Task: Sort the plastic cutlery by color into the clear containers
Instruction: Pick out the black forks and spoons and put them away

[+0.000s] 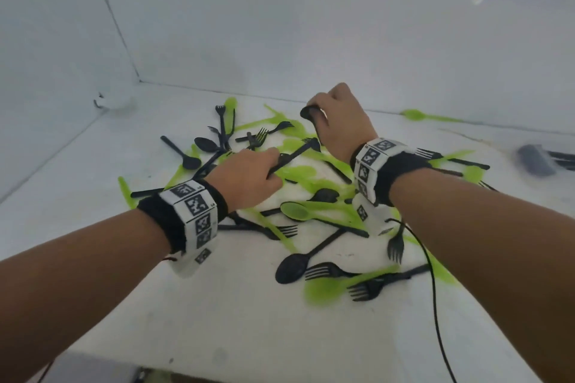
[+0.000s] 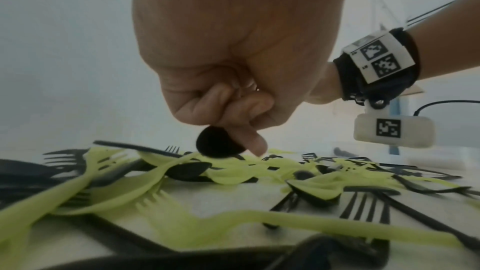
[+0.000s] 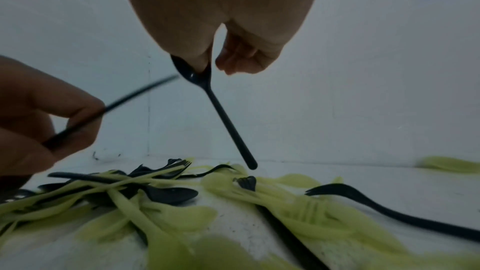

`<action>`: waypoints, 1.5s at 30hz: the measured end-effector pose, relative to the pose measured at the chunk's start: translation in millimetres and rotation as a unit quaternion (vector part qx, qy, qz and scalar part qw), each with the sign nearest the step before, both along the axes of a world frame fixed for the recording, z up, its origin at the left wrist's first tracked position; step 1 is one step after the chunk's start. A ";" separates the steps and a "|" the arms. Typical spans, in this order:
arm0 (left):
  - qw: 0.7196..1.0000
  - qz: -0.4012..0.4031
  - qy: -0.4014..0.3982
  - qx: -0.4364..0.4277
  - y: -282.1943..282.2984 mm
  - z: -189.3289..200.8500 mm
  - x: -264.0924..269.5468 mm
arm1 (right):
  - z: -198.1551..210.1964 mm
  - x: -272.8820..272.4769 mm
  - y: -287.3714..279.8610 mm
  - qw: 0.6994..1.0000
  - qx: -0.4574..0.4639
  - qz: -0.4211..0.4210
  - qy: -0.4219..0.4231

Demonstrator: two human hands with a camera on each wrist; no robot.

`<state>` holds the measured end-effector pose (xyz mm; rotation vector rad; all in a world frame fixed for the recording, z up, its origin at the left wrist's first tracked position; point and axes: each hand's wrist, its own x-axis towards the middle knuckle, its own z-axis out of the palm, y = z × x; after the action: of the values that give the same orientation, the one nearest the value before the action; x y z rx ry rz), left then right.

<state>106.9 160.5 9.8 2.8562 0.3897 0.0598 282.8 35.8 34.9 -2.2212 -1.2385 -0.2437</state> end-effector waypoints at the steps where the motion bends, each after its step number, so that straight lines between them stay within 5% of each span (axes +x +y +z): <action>1: 1.000 -0.016 -0.007 -0.008 1.0 2.2 -1.8 | 1.5 -3.1 -4.3 1.000 0.017 -0.025 -0.002; 6: 0.996 -0.072 -0.005 -0.052 1.2 8.6 -8.9 | 6.3 -26.6 -38.3 0.991 0.005 -0.114 0.074; 14: 0.961 -0.147 0.047 -0.229 12.3 1.8 -13.7 | -32.3 -83.9 -58.9 0.926 -0.230 -0.144 0.262; 19: 0.927 -0.121 0.055 -0.351 12.9 6.3 -18.2 | -36.7 -75.5 -68.9 0.930 -0.242 -0.166 0.220; 23: 0.858 -0.030 0.015 -0.513 3.2 11.7 -9.4 | -35.6 -43.6 -98.8 0.916 -0.263 -0.247 0.177; 26: 0.915 -0.051 -0.032 -0.398 -3.0 3.4 -3.3 | -42.2 -26.0 -114.0 0.898 -0.338 -0.242 0.145; 30: 0.954 -0.073 -0.025 -0.288 -8.1 -13.1 7.2 | -51.7 -18.4 -119.0 0.904 -0.347 -0.222 0.115; 33: 0.990 -0.076 -0.006 -0.116 -9.2 -20.6 16.8 | -50.8 -17.0 -114.9 0.908 -0.347 -0.206 0.109; 38: 0.995 -0.057 0.030 -0.079 -5.8 -32.7 27.5 | -44.6 -13.9 -113.0 0.920 -0.319 -0.179 0.138; 42: 0.990 -0.075 0.053 -0.104 -10.4 -36.5 35.3 | -44.1 -4.1 -119.1 0.932 -0.240 -0.239 0.130; 45: 0.986 -0.090 0.077 -0.115 -14.1 -33.6 42.4 | -49.6 3.6 -119.4 0.927 -0.273 -0.226 0.127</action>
<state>149.3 146.4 -23.8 2.6600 0.1528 -0.2259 286.4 -83.6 -14.7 -2.8914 -0.6880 0.2468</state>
